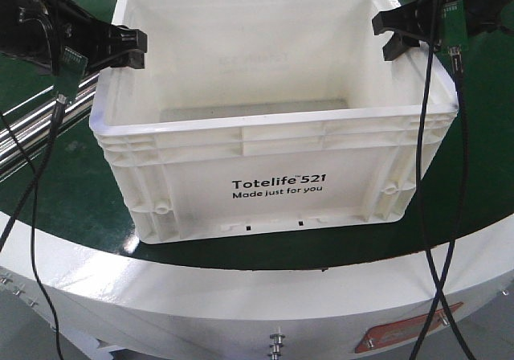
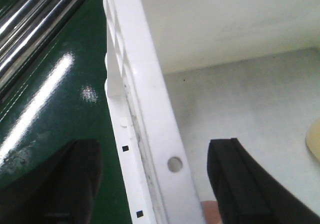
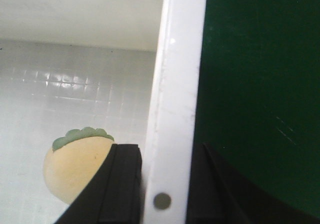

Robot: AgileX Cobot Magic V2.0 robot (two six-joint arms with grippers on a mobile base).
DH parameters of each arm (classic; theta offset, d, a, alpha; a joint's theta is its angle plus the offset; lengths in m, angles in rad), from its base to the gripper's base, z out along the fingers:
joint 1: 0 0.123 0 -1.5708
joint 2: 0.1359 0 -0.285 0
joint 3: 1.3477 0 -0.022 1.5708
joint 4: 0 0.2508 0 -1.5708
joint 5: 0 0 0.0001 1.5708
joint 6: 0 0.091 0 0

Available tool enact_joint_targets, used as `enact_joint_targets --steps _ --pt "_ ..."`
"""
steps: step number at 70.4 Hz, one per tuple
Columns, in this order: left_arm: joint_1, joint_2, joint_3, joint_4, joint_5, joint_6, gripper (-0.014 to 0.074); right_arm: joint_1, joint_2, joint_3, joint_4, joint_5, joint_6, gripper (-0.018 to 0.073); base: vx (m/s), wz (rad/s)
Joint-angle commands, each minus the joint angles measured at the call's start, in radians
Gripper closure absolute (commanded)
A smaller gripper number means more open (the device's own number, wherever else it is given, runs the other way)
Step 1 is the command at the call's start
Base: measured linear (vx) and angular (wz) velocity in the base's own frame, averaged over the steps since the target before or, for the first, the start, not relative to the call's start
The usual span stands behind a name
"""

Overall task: Place moving items into box and shelve
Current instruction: 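Close both grippers on the tote rims and lift the tote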

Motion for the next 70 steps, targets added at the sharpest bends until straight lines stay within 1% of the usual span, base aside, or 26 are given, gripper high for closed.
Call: enact_joint_targets --steps 1,14,25,39,44,48,52,55,58,63,66,67,68,70 --pt "0.002 -0.039 -0.047 -0.02 -0.048 0.008 0.0053 -0.002 -0.011 -0.009 0.031 0.02 -0.012 0.0502 0.0 0.0" --pt "0.003 -0.033 -0.129 -0.019 0.038 0.017 0.0093 -0.002 -0.011 -0.009 0.032 0.011 -0.012 0.0502 0.0 0.0" --pt "0.003 0.016 -0.195 -0.019 0.111 0.017 0.0097 -0.002 -0.011 -0.009 0.032 0.011 -0.015 0.0502 0.0 0.0" --pt "0.003 0.077 -0.204 -0.022 0.195 0.016 0.0097 -0.002 -0.011 -0.009 0.029 0.011 -0.016 0.0502 0.0 0.0" --pt "0.002 0.087 -0.204 -0.023 0.208 0.016 0.0099 -0.002 -0.011 -0.009 0.029 0.011 -0.016 0.0502 0.0 0.0" --pt "0.002 0.094 -0.204 -0.024 0.208 0.016 0.0117 -0.002 -0.011 -0.009 0.029 0.011 -0.016 0.0502 0.0 0.0" --pt "0.002 0.095 -0.204 -0.031 0.208 0.016 0.0165 -0.002 -0.011 -0.009 0.029 0.011 -0.02 0.0502 0.0 0.0" --pt "0.001 0.095 -0.204 -0.039 0.208 0.016 0.0225 -0.002 -0.011 -0.009 0.029 0.011 -0.023 0.0502 0.0 0.0" --pt "0.001 0.095 -0.204 -0.046 0.208 0.017 0.0303 -0.002 -0.011 -0.009 0.029 0.011 -0.027 0.0502 0.0 0.0" --pt "0.001 0.095 -0.204 -0.055 0.208 0.026 0.0458 -0.002 -0.011 -0.009 0.029 0.011 -0.027 0.0502 0.0 0.0" --pt "0.001 0.095 -0.204 -0.069 0.208 0.052 0.0552 -0.002 -0.011 -0.009 0.029 0.011 -0.027 0.0502 0.0 0.0" --pt "0.001 0.095 -0.204 -0.071 0.208 0.057 0.0566 -0.002 -0.011 -0.009 0.029 0.011 -0.027 0.0502 0.0 0.0" --pt "0.001 0.095 -0.204 -0.079 0.208 0.066 0.0611 -0.002 -0.011 -0.009 0.029 0.011 -0.027 0.0502 0.0 0.0" --pt "0.001 0.095 -0.204 -0.087 0.208 0.084 0.0626 -0.002 -0.011 -0.009 0.029 0.011 -0.027 0.0502 0.0 0.0"
